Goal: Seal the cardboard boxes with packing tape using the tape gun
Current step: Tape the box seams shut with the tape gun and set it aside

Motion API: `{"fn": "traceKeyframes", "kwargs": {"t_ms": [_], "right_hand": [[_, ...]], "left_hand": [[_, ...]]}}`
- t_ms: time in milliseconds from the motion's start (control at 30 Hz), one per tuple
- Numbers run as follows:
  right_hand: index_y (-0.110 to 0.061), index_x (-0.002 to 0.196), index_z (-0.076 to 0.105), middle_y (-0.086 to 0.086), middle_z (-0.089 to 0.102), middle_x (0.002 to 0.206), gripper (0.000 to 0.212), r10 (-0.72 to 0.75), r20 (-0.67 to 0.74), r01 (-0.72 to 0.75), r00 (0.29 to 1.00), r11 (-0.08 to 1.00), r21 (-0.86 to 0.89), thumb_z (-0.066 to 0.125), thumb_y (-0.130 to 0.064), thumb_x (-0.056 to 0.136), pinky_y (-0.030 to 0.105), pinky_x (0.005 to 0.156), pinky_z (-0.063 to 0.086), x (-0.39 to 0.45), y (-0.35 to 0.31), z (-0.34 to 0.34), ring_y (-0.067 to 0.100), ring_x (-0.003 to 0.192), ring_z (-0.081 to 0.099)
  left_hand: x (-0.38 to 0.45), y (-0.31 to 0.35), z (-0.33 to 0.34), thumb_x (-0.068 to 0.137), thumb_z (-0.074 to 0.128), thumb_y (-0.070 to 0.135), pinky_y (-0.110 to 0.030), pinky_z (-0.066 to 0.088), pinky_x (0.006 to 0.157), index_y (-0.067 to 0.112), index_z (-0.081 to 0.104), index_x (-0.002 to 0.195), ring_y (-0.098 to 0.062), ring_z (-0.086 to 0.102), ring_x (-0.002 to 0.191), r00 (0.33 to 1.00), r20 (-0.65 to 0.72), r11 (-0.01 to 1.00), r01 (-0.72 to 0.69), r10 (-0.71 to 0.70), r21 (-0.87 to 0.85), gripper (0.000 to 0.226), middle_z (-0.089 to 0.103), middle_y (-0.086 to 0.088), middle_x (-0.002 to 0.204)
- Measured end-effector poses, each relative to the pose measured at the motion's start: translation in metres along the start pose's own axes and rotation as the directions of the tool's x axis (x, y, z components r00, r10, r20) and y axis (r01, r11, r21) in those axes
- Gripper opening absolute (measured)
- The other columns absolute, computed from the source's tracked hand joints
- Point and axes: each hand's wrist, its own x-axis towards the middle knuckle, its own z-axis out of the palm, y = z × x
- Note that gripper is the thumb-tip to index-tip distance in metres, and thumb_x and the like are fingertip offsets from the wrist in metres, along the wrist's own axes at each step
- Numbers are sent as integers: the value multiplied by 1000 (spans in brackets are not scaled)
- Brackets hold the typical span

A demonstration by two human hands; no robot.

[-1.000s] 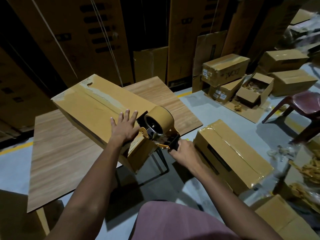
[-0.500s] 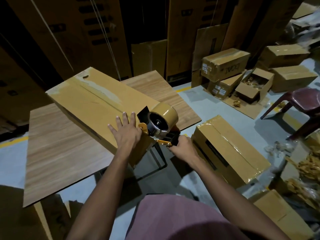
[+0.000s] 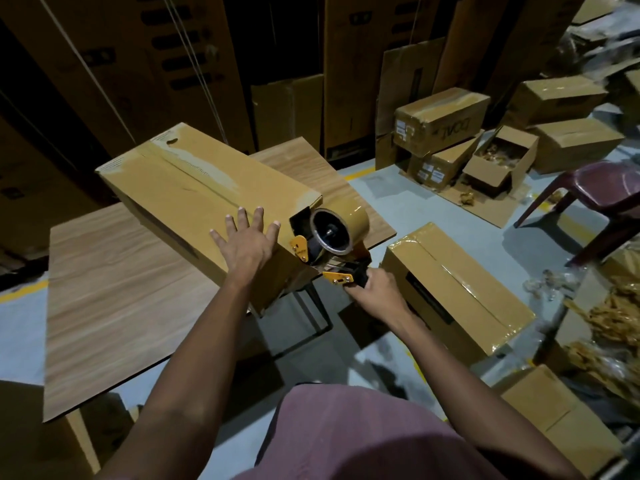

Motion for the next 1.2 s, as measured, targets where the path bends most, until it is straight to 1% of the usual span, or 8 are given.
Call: {"fn": "traceKeyframes", "kwargs": {"t_ms": [133,300,500,733,867,1000,1100,1200], "right_hand": [[-1,86,68,15,74,77,23,34,23,-35,999,998,44,75,-24,88,22,51,43,1,4,8,17,60,61],[-4,85,70,4,68,68,15,38,9,-39,999,993,108,77,-17,89,10,41,36,4,10,10,5,51,57],[-11,70,66,-1,62,50,21,42,99,-65,994,968,244,72,-11,91,22,49,43,2,17,20,9,41,53],[-7,75,70,3,65,60,18,79,122,-116,989,932,342,68,-2,92,23,52,45,4,22,21,10,47,55],[-13,67,65,0,64,55,25,66,112,-88,992,974,209,73,-11,90,24,51,47,11,22,21,10,46,56],[-10,75,70,3,66,65,17,29,43,-34,999,994,104,79,-19,86,22,51,46,20,19,20,8,52,59],[-6,87,75,10,73,79,19,24,-17,-23,1000,997,74,82,-23,82,32,64,53,23,17,23,22,70,67],[-4,97,76,12,76,91,29,26,-36,-23,999,997,68,83,-27,81,40,71,59,24,15,26,27,83,71]], "left_hand": [[-4,-1,-3,97,19,75,-75,-1,114,29,21,159,-41,5,154,997,-41,997,-69,68,-33,77,9,-15,169],[0,3,-7,102,34,59,-71,1,116,36,21,160,-39,-6,155,945,49,941,-328,325,80,64,-12,-11,169],[10,16,-12,94,67,15,-74,11,117,17,70,118,-39,-14,154,839,123,846,-534,531,-11,24,-22,-6,167],[34,40,-24,94,69,17,-75,20,114,12,75,116,-48,12,151,835,325,884,-468,445,-6,23,-16,-11,168],[48,50,-29,97,66,16,-59,19,121,1,67,124,-42,33,144,808,411,870,-489,423,65,31,-2,-27,165],[54,53,-31,95,66,6,-38,36,112,-8,44,145,-39,47,133,834,395,909,-417,384,-3,56,21,-27,161],[57,49,-25,90,71,4,-43,47,101,-7,40,138,-40,50,126,862,381,938,-341,335,-53,59,49,-28,139],[55,47,-22,86,76,5,-42,52,92,-5,37,134,-41,52,121,886,341,950,-297,313,-99,63,56,-30,125]]}}
